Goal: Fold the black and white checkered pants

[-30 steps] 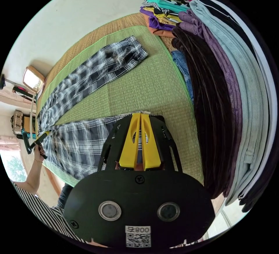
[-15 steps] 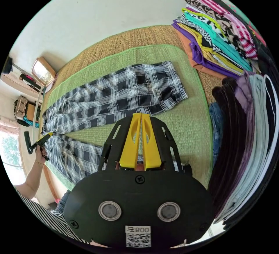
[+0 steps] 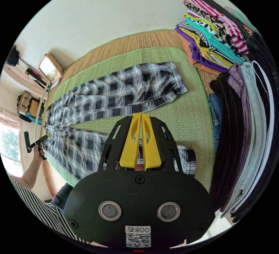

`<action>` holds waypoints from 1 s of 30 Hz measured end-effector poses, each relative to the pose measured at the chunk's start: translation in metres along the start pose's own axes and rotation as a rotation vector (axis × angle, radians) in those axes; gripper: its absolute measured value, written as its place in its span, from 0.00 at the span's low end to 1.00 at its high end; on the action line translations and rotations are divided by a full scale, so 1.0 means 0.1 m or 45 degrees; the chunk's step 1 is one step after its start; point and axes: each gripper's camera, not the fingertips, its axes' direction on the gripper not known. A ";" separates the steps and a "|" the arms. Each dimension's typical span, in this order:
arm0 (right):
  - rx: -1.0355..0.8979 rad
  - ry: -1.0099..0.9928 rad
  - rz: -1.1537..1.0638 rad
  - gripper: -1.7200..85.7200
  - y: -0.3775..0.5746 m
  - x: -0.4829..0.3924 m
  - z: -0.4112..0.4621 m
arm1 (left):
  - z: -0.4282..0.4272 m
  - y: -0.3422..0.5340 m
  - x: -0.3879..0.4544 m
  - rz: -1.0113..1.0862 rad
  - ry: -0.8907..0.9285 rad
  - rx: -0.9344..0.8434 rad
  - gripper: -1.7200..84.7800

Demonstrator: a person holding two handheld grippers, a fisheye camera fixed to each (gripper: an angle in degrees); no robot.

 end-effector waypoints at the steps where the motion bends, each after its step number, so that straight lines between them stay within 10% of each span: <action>1: -0.013 -0.009 -0.010 0.02 0.15 -0.06 -0.05 | -0.03 0.13 -0.09 -0.030 -0.054 -0.034 0.02; 30: -0.322 0.005 -0.216 0.02 1.40 -1.08 0.17 | -0.53 1.26 -1.16 -0.492 -0.369 0.009 0.02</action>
